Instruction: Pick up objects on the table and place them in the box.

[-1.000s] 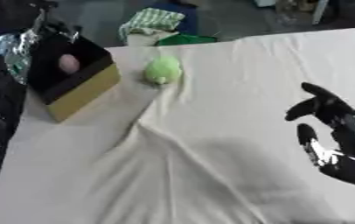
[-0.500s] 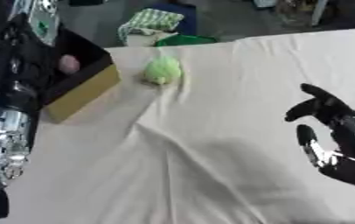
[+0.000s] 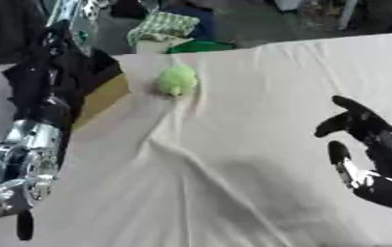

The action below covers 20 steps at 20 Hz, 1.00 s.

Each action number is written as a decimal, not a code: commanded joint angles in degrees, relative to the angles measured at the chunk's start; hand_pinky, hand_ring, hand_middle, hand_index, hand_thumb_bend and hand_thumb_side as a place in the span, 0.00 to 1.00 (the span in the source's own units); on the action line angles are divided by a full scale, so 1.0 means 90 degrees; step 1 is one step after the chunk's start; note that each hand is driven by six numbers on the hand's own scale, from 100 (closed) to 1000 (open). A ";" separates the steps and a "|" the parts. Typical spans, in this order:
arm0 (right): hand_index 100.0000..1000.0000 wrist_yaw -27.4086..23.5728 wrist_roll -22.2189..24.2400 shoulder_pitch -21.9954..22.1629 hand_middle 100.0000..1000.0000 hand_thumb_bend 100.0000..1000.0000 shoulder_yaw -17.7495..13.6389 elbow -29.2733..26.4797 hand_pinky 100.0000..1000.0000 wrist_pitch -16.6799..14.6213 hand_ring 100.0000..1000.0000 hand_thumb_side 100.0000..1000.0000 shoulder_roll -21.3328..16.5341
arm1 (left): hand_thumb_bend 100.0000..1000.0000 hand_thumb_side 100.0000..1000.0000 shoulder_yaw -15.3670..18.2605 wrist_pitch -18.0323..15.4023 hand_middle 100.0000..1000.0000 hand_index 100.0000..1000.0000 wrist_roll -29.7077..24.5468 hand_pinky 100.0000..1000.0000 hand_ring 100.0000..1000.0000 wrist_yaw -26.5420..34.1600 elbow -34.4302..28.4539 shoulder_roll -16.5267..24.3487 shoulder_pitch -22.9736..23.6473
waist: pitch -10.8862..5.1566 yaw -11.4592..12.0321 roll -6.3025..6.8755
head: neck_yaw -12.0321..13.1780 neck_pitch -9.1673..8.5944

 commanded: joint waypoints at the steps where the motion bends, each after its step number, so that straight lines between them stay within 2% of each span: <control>1: 1.00 -0.0045 0.0033 -0.0085 0.59 0.00 -0.0002 -0.0085 0.80 -0.0014 0.62 0.41 -0.0004 | 0.30 0.55 -0.0067 0.0055 0.74 0.90 -0.0028 0.84 0.76 -0.0373 0.0153 -0.0139 -0.0178 | -0.0067 -0.0023 -0.0023 | 0.0032 -0.0087; 6: 1.00 -0.0046 0.0041 -0.0088 0.59 0.00 -0.0001 -0.0085 0.80 -0.0008 0.62 0.41 0.0003 | 0.31 0.53 -0.0009 0.0090 0.73 0.89 -0.0099 0.82 0.75 -0.0998 0.0387 -0.0261 -0.0143 | -0.0037 -0.0063 -0.0007 | 0.0054 -0.0086; 13: 1.00 -0.0041 0.0053 -0.0082 0.59 0.00 0.0000 -0.0082 0.80 -0.0004 0.62 0.41 0.0018 | 0.31 0.50 0.0346 0.0253 0.71 0.89 -0.0181 0.79 0.72 -0.1857 0.0455 -0.0375 -0.0053 | -0.0019 -0.0077 0.0007 | 0.0055 -0.0087; 20: 1.00 -0.0039 0.0052 -0.0086 0.59 0.00 -0.0009 -0.0082 0.80 -0.0004 0.62 0.41 0.0026 | 0.34 0.49 0.0612 0.0326 0.71 0.89 -0.0441 0.78 0.71 -0.2345 0.0485 -0.0450 0.0075 | 0.0000 -0.0080 0.0003 | 0.0058 -0.0104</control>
